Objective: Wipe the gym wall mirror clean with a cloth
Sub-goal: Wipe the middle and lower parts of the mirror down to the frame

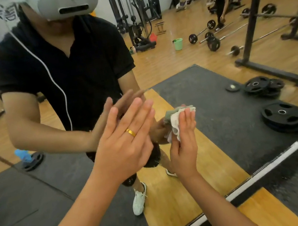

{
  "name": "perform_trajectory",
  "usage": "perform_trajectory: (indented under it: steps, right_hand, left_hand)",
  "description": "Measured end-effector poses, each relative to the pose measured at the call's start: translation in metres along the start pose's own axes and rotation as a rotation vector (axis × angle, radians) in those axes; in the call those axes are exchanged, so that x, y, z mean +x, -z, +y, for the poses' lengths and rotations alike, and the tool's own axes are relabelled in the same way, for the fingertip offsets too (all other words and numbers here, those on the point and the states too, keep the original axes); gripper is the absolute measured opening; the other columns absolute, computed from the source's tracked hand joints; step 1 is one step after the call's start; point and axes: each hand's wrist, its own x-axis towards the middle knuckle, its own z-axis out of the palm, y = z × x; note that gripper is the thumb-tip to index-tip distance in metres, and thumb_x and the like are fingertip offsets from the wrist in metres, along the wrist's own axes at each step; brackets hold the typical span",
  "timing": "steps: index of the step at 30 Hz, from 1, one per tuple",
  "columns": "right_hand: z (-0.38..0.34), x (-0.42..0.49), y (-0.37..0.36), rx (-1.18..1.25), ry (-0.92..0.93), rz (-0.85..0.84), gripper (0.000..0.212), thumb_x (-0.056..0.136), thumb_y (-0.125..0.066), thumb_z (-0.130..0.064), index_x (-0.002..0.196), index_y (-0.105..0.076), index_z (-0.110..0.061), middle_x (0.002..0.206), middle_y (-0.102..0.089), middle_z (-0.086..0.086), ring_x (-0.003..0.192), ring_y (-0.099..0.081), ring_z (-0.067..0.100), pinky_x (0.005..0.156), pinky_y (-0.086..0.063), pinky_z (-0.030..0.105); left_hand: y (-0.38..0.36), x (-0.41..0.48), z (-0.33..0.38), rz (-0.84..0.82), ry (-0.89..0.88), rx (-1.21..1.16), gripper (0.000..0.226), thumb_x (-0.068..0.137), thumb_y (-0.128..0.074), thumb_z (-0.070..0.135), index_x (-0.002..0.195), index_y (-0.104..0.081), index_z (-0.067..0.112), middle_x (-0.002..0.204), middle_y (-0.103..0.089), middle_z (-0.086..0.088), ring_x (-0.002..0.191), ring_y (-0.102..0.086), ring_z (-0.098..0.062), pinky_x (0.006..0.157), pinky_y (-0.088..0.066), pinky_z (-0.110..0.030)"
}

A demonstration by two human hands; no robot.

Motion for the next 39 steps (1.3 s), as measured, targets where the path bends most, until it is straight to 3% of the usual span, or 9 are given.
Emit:
perform_trajectory:
  steps: [3, 7, 11, 14, 18, 25, 32, 37, 39]
  right_hand:
    - [-0.009, 0.012, 0.007, 0.029, -0.044, 0.019, 0.054, 0.108, -0.036, -0.006, 0.159, -0.021, -0.005, 0.17, -0.016, -0.002, 0.16, -0.007, 0.023, 0.125, -0.021, 0.059]
    - [-0.03, 0.047, 0.008, 0.081, -0.1, 0.166, 0.054, 0.109, -0.039, -0.004, 0.16, -0.024, -0.005, 0.168, -0.016, -0.005, 0.16, -0.007, 0.022, 0.126, -0.02, 0.058]
    - [-0.054, 0.038, -0.009, 0.092, -0.195, 0.267, 0.053, 0.109, -0.038, -0.006, 0.16, -0.025, -0.003, 0.166, -0.016, -0.005, 0.16, -0.009, 0.022, 0.127, -0.018, 0.056]
    - [-0.075, -0.014, -0.042, 0.082, -0.198, 0.178, 0.054, 0.109, -0.039, -0.003, 0.161, -0.023, -0.002, 0.17, -0.009, -0.005, 0.16, -0.005, 0.024, 0.129, -0.014, 0.052]
    - [-0.07, -0.046, -0.054, 0.027, 0.009, 0.034, 0.054, 0.113, -0.032, -0.022, 0.162, -0.012, -0.014, 0.171, -0.005, -0.016, 0.16, -0.004, 0.024, 0.13, -0.009, 0.038]
    - [-0.101, 0.042, -0.044, 0.087, -0.097, 0.277, 0.054, 0.104, -0.042, 0.004, 0.157, -0.031, 0.003, 0.166, -0.024, 0.01, 0.157, -0.008, 0.02, 0.13, -0.007, 0.038]
    - [-0.1, -0.032, -0.065, -0.021, 0.135, -0.078, 0.052, 0.109, -0.031, -0.012, 0.159, -0.019, -0.009, 0.168, -0.013, 0.0, 0.159, 0.001, 0.02, 0.129, -0.002, 0.04]
    - [-0.134, 0.04, -0.052, 0.03, 0.106, 0.043, 0.05, 0.109, -0.036, -0.007, 0.157, -0.028, -0.001, 0.166, -0.02, 0.015, 0.157, -0.004, 0.023, 0.129, -0.001, 0.033]
    - [-0.152, 0.067, -0.05, 0.082, 0.083, 0.118, 0.049, 0.107, -0.04, -0.002, 0.155, -0.032, 0.004, 0.166, -0.024, 0.022, 0.158, -0.007, 0.03, 0.13, -0.004, 0.038]
  left_hand:
    - [0.02, -0.031, -0.029, 0.045, 0.102, 0.041, 0.055, 0.097, -0.058, 0.018, 0.15, -0.05, 0.004, 0.16, -0.043, -0.012, 0.152, -0.034, -0.03, 0.127, -0.008, -0.053]
    - [0.03, -0.057, -0.057, 0.028, 0.069, 0.101, 0.059, 0.097, -0.059, 0.018, 0.154, -0.047, 0.007, 0.162, -0.041, -0.01, 0.152, -0.036, -0.028, 0.118, -0.03, -0.06]
    - [0.028, -0.065, -0.059, 0.014, 0.004, 0.153, 0.058, 0.1, -0.054, 0.021, 0.155, -0.045, 0.006, 0.163, -0.039, -0.011, 0.152, -0.035, -0.03, 0.12, -0.027, -0.056]
    - [0.028, -0.068, -0.062, 0.001, 0.0, 0.162, 0.058, 0.102, -0.051, 0.023, 0.156, -0.042, 0.005, 0.164, -0.037, -0.012, 0.153, -0.033, -0.031, 0.121, -0.024, -0.056]
    - [0.026, -0.068, -0.062, 0.014, -0.014, 0.169, 0.059, 0.103, -0.05, 0.024, 0.158, -0.039, 0.005, 0.164, -0.035, -0.012, 0.153, -0.03, -0.03, 0.122, -0.022, -0.055]
    - [0.026, -0.065, -0.06, -0.001, -0.024, 0.199, 0.061, 0.101, -0.051, 0.026, 0.158, -0.038, 0.005, 0.166, -0.031, -0.012, 0.154, -0.029, -0.03, 0.126, -0.016, -0.053]
    - [0.064, -0.06, -0.084, -0.033, 0.008, -0.083, 0.048, 0.103, -0.047, 0.017, 0.148, -0.051, 0.0, 0.159, -0.043, -0.017, 0.151, -0.036, -0.032, 0.125, -0.023, -0.052]
    - [0.08, -0.056, -0.125, -0.062, -0.067, 0.101, 0.054, 0.105, -0.043, 0.019, 0.155, -0.04, 0.001, 0.165, -0.033, -0.017, 0.155, -0.029, -0.034, 0.126, -0.018, -0.053]
    - [0.076, -0.058, -0.122, -0.069, -0.085, 0.167, 0.058, 0.104, -0.043, 0.021, 0.158, -0.035, 0.001, 0.167, -0.029, -0.017, 0.156, -0.026, -0.034, 0.127, -0.014, -0.051]
